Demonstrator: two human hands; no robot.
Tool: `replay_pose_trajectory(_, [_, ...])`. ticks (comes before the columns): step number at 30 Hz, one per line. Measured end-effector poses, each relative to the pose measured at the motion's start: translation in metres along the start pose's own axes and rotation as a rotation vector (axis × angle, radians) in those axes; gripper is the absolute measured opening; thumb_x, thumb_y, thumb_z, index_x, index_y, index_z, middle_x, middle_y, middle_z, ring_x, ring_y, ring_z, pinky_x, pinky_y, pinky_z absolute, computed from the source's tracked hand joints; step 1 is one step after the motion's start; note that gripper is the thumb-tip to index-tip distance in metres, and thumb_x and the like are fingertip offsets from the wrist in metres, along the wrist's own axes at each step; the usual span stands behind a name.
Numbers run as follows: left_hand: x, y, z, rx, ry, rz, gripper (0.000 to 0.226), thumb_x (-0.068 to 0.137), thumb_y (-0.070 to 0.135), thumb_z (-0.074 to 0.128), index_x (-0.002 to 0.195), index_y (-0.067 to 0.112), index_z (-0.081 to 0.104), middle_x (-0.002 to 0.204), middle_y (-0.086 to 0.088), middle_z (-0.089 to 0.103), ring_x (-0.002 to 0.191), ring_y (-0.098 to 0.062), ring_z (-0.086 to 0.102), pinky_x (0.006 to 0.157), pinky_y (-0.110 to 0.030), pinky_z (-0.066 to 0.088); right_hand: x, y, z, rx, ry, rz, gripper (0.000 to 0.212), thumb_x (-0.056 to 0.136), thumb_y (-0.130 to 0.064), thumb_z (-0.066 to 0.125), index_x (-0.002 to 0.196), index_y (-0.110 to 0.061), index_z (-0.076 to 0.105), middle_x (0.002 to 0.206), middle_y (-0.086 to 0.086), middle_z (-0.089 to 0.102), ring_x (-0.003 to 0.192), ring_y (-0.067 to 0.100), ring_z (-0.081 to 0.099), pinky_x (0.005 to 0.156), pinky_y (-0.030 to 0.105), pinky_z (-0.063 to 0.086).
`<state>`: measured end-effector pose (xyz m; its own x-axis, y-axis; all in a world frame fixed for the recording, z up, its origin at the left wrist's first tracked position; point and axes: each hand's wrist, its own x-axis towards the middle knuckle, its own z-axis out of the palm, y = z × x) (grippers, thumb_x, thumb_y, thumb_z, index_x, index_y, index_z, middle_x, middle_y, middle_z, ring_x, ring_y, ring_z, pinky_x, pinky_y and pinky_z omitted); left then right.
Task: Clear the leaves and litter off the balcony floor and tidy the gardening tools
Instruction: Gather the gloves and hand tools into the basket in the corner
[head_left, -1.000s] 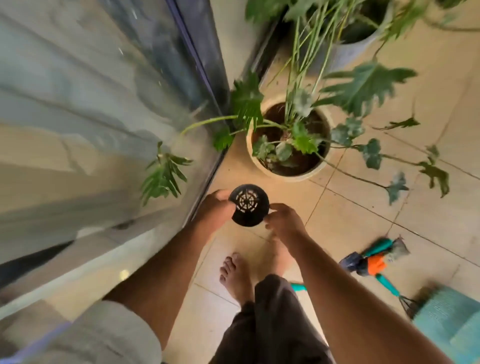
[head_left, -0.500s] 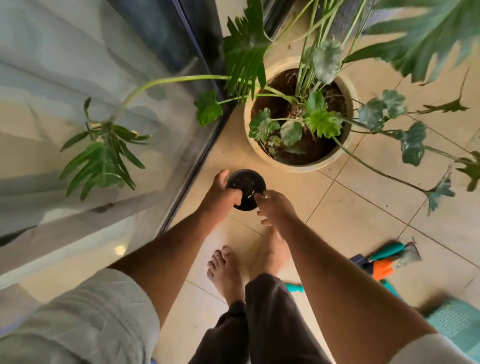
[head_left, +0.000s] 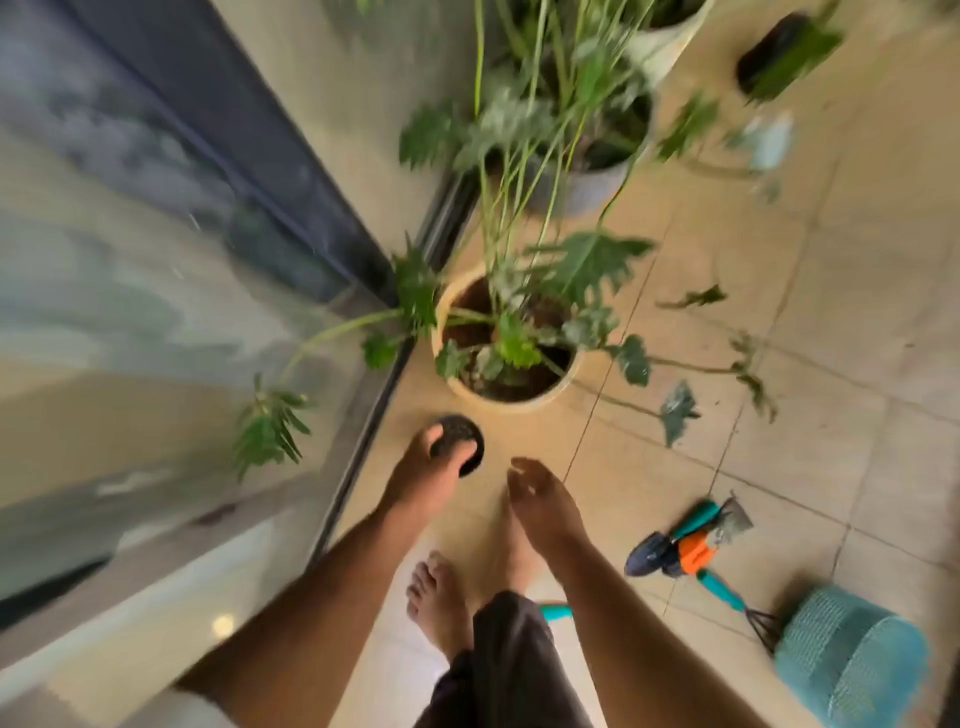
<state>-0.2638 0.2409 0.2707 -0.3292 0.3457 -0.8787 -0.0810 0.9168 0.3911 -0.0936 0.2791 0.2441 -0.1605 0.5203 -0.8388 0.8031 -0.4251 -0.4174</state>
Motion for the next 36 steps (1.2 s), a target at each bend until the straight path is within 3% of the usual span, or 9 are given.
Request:
replay_pose_trajectory(5, [-0.142, 0.086, -0.003, 0.156, -0.022, 0.158, 0.054, 0.099, 0.054, 0.068, 0.141, 0.021, 0.061, 0.135, -0.002, 0.064, 0.121, -0.018, 0.060, 0.096, -0.029, 0.044, -0.142, -0.045, -0.083, 0.146, 0.132, 0.030, 0.031, 0.102, -0.032, 0.051, 0.130, -0.038, 0.063, 0.131, -0.002, 0.071, 0.118, 0.027, 0.067, 0.095, 0.030, 0.050])
replay_pose_trajectory(10, [-0.262, 0.147, -0.002, 0.309, -0.089, 0.232, 0.105, 0.070, 0.102, 0.048, 0.151, 0.036, 0.053, 0.152, 0.004, 0.061, 0.138, -0.023, 0.057, 0.116, -0.042, 0.044, -0.286, -0.088, -0.168, 0.169, 0.241, -0.048, 0.028, 0.103, -0.024, 0.052, 0.126, -0.033, 0.066, 0.131, -0.004, 0.070, 0.115, 0.021, 0.065, 0.089, 0.026, 0.047])
replay_pose_trajectory(15, [-0.368, 0.222, 0.016, 0.331, -0.203, 0.356, 0.079, 0.095, 0.073, 0.059, 0.155, 0.021, 0.052, 0.154, -0.003, 0.057, 0.142, -0.024, 0.053, 0.113, -0.034, 0.042, -0.356, -0.100, -0.229, 0.191, 0.320, -0.081, 0.032, 0.104, -0.035, 0.052, 0.132, -0.028, 0.065, 0.130, -0.001, 0.071, 0.117, 0.024, 0.065, 0.086, 0.026, 0.045])
replay_pose_trajectory(18, [-0.383, 0.259, 0.034, 0.419, -0.240, 0.359, 0.103, 0.077, 0.093, 0.053, 0.147, 0.018, 0.057, 0.148, -0.005, 0.058, 0.135, -0.024, 0.056, 0.108, -0.036, 0.042, -0.368, -0.103, -0.270, 0.253, 0.344, -0.080, 0.032, 0.105, -0.040, 0.053, 0.132, -0.029, 0.064, 0.112, -0.003, 0.071, 0.100, 0.021, 0.069, 0.083, 0.031, 0.055])
replay_pose_trajectory(20, [-0.389, 0.287, 0.050, 0.434, -0.267, 0.375, 0.070, 0.091, 0.080, 0.057, 0.122, 0.018, 0.065, 0.125, -0.006, 0.060, 0.116, -0.020, 0.057, 0.096, -0.033, 0.041, -0.366, -0.101, -0.301, 0.301, 0.340, -0.073, 0.030, 0.104, -0.040, 0.054, 0.131, -0.030, 0.062, 0.105, -0.003, 0.069, 0.089, 0.018, 0.068, 0.084, 0.037, 0.060])
replay_pose_trajectory(22, [-0.394, 0.316, 0.064, 0.454, -0.244, 0.410, 0.052, 0.100, 0.068, 0.057, 0.116, 0.020, 0.068, 0.118, -0.002, 0.055, 0.112, -0.020, 0.057, 0.092, -0.030, 0.039, -0.358, -0.096, -0.337, 0.354, 0.331, -0.076, 0.030, 0.102, -0.042, 0.057, 0.130, -0.032, 0.061, 0.105, 0.000, 0.072, 0.087, 0.018, 0.068, 0.087, 0.043, 0.062])
replay_pose_trajectory(27, [-0.377, 0.381, 0.100, 0.494, -0.241, 0.442, 0.115, 0.065, 0.098, 0.052, 0.147, 0.019, 0.061, 0.150, -0.001, 0.061, 0.133, -0.024, 0.059, 0.109, -0.036, 0.045, -0.336, -0.092, -0.430, 0.571, 0.337, -0.083, 0.045, 0.078, -0.046, 0.060, 0.121, -0.034, 0.063, 0.111, 0.005, 0.074, 0.082, 0.020, 0.067, 0.068, 0.036, 0.054])
replay_pose_trajectory(31, [-0.378, 0.430, 0.127, 0.467, -0.222, 0.451, 0.113, 0.070, 0.098, 0.051, 0.155, 0.023, 0.052, 0.160, -0.003, 0.051, 0.144, -0.027, 0.051, 0.118, -0.045, 0.042, -0.321, -0.089, -0.489, 0.595, 0.400, -0.066, 0.036, 0.093, -0.047, 0.059, 0.126, -0.035, 0.064, 0.100, 0.006, 0.076, 0.090, 0.027, 0.072, 0.061, 0.035, 0.056])
replay_pose_trajectory(36, [-0.371, 0.485, 0.166, 0.470, -0.250, 0.483, 0.082, 0.100, 0.075, 0.049, 0.158, 0.018, 0.047, 0.166, -0.008, 0.043, 0.152, -0.031, 0.040, 0.117, -0.042, 0.035, -0.292, -0.096, -0.545, 0.610, 0.399, -0.038, 0.027, 0.099, -0.042, 0.058, 0.124, -0.034, 0.064, 0.104, 0.010, 0.075, 0.100, 0.029, 0.072, 0.074, 0.042, 0.061])
